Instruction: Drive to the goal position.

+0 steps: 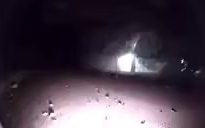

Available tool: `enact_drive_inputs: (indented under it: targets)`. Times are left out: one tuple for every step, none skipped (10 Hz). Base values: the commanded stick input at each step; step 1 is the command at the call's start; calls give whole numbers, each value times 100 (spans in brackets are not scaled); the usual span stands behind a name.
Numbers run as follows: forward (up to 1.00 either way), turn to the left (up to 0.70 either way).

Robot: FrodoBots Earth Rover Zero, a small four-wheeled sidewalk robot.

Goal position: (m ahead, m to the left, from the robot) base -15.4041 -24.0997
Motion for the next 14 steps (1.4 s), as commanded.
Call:
enact_drive_inputs:
  targets:
    - [0, -45]
    - [0, -45]
    - [0, -45]
    - [0, -45]
    - [0, -45]
    - [0, -45]
    - [0, -45]
    - [0, -45]
    - [0, -45]
    - [0, -45]
    - [0, -45]
    - [74, -32]
    - [100, -27]
    - [100, -27]
